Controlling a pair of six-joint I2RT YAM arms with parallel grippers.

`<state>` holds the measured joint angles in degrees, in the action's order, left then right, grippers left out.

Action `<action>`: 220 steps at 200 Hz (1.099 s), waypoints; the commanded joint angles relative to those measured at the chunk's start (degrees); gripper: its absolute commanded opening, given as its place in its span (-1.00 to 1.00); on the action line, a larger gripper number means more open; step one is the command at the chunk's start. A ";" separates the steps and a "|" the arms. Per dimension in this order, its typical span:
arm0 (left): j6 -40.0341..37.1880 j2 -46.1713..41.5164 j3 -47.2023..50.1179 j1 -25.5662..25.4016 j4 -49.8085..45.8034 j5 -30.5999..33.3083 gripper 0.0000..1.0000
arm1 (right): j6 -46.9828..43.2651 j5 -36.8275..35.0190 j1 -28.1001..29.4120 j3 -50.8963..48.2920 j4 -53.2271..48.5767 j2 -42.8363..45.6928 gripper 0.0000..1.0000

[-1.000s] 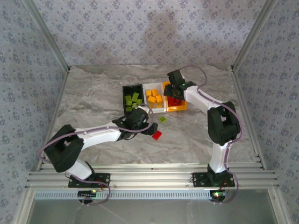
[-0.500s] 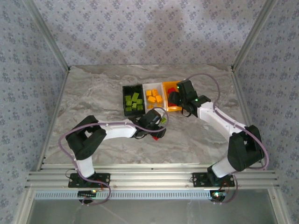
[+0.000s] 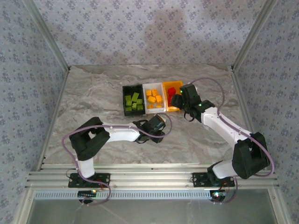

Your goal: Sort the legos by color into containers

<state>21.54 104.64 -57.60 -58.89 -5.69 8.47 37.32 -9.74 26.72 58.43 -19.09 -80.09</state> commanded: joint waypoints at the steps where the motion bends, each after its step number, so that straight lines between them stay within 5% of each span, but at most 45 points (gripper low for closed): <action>1: -0.87 0.82 0.45 -0.94 -0.55 0.46 -0.21 | 1.70 -1.55 0.00 -1.33 -0.14 1.48 0.36; 56: -0.73 -6.86 2.85 -0.77 -0.33 3.38 -0.40 | 2.55 -1.91 0.02 -2.81 -0.12 1.98 0.35; 109: -2.08 -11.14 -4.25 7.45 0.07 -0.16 -0.43 | 3.94 -2.23 0.03 -6.84 -0.14 3.56 0.35; 220: -0.43 17.61 -43.71 13.50 1.05 -7.57 -0.41 | 5.60 -1.10 0.09 -15.85 -2.15 8.18 0.35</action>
<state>19.64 118.08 -95.26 -46.76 -4.86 2.98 42.28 -11.14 26.72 43.51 -19.57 -73.78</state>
